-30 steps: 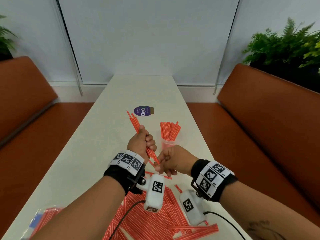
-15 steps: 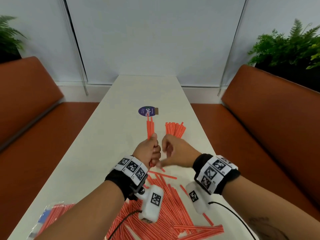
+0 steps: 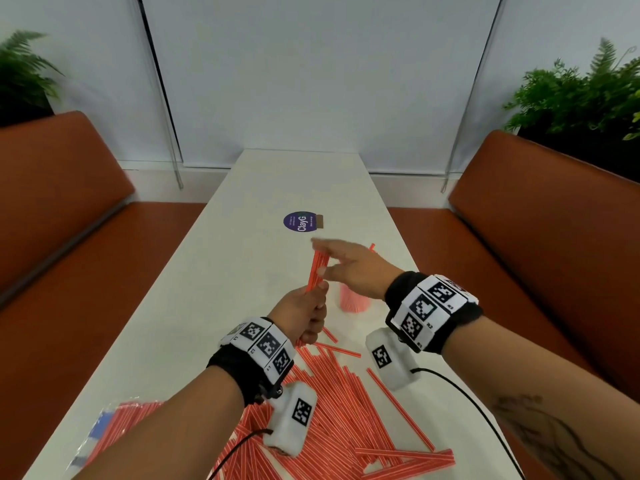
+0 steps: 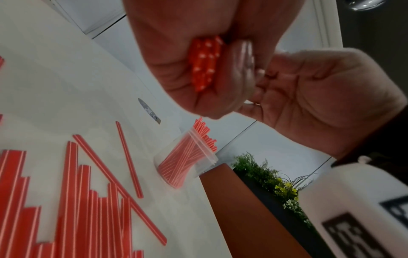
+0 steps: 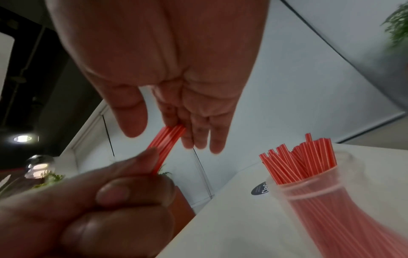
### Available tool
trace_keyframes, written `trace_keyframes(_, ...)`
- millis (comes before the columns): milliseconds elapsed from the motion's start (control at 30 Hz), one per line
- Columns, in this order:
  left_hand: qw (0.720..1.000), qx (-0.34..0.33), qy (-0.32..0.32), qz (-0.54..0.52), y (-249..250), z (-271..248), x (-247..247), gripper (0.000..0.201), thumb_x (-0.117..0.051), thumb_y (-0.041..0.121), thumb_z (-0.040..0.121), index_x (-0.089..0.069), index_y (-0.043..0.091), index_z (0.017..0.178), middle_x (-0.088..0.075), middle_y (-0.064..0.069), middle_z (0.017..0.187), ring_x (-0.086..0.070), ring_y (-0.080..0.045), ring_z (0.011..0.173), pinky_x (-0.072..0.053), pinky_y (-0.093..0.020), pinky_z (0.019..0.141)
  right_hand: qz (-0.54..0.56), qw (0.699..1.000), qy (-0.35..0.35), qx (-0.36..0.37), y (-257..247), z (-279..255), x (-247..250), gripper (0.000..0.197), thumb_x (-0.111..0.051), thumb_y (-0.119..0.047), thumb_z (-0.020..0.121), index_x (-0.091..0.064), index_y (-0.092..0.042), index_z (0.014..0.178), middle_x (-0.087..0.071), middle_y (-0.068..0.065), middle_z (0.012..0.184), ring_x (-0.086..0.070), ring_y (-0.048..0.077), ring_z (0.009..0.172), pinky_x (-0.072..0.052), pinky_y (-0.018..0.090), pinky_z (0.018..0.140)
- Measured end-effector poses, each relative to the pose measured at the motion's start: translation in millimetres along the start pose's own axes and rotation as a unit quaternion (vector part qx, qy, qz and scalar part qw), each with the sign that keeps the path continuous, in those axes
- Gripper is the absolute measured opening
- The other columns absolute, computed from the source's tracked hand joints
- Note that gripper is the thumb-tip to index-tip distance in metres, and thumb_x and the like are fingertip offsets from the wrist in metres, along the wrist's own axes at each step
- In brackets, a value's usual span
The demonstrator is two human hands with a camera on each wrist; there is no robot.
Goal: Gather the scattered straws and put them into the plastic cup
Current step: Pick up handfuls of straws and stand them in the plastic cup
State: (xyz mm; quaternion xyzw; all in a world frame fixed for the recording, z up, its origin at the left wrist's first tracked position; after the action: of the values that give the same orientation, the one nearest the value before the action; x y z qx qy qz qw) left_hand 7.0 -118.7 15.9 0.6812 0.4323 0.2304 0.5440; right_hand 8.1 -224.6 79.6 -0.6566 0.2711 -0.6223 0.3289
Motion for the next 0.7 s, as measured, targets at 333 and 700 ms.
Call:
trace_keyframes(333,0.995,-0.022,-0.037,0.094,15,13,-18,0.032,-0.048,0.028,0.095,-0.049,0.013,0.066,-0.037,0.010,0.040,-0.030,-0.003,0.032,-0.027,-0.012,0.035,0.268,0.963,0.001,-0.038,26,-12,3,0.020,-0.053,-0.019,0.094,-0.062,-0.005,0.084,-0.050,0.012,0.058,-0.039,0.007,0.039,-0.031,0.014,0.039)
trace_keyframes(700,0.955,-0.005,0.074,0.289,-4,18,27,0.022,-0.051,0.025,0.094,-0.051,0.015,0.074,-0.057,0.001,0.071,-0.049,-0.011,0.055,-0.042,-0.020,0.052,-0.013,0.963,0.237,-0.126,76,25,63,0.021,-0.054,-0.020,0.094,-0.055,-0.011,0.075,-0.057,0.004,0.058,-0.050,0.011,0.042,-0.043,0.021,0.047)
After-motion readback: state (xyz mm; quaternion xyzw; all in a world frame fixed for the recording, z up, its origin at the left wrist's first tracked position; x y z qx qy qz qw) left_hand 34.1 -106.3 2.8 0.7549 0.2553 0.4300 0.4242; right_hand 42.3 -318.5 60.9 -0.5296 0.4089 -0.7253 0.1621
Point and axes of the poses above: each hand's wrist, its own z-axis towards the middle knuckle, its own x-axis out of the back of the hand, y = z × x, the point moved 5 cm from there along z, towards the middle knuckle
